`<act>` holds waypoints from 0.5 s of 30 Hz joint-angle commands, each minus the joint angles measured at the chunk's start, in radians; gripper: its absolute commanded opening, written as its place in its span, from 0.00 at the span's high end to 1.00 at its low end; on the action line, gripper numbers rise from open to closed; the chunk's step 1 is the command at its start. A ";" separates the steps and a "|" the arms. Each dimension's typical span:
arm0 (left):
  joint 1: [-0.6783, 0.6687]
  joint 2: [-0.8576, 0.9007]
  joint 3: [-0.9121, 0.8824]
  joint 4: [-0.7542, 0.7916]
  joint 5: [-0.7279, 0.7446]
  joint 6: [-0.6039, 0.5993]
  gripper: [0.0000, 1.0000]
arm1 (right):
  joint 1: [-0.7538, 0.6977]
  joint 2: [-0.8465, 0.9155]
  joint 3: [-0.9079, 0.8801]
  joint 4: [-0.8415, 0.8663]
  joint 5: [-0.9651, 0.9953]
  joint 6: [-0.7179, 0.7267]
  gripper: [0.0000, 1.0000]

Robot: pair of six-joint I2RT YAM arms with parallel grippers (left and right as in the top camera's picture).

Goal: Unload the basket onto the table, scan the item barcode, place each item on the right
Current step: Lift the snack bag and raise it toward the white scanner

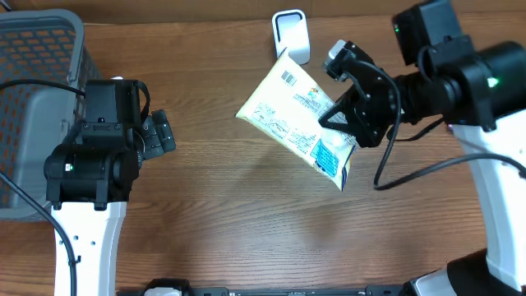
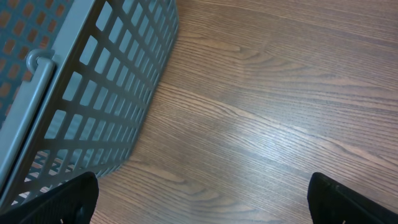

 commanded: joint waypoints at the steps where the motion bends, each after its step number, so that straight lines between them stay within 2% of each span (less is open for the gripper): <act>1: 0.006 -0.011 -0.002 0.000 -0.003 0.008 0.00 | 0.005 -0.015 0.025 0.006 -0.056 -0.006 0.96; 12: 0.006 -0.010 -0.002 0.000 -0.003 0.008 0.00 | 0.004 -0.015 0.024 0.016 -0.034 0.003 0.96; 13: 0.006 -0.011 -0.002 0.000 -0.003 0.008 0.00 | 0.004 -0.014 0.023 0.035 0.009 0.035 0.96; 15: 0.006 -0.010 -0.002 0.000 -0.003 0.008 0.00 | 0.004 -0.012 0.008 0.133 0.207 0.192 0.96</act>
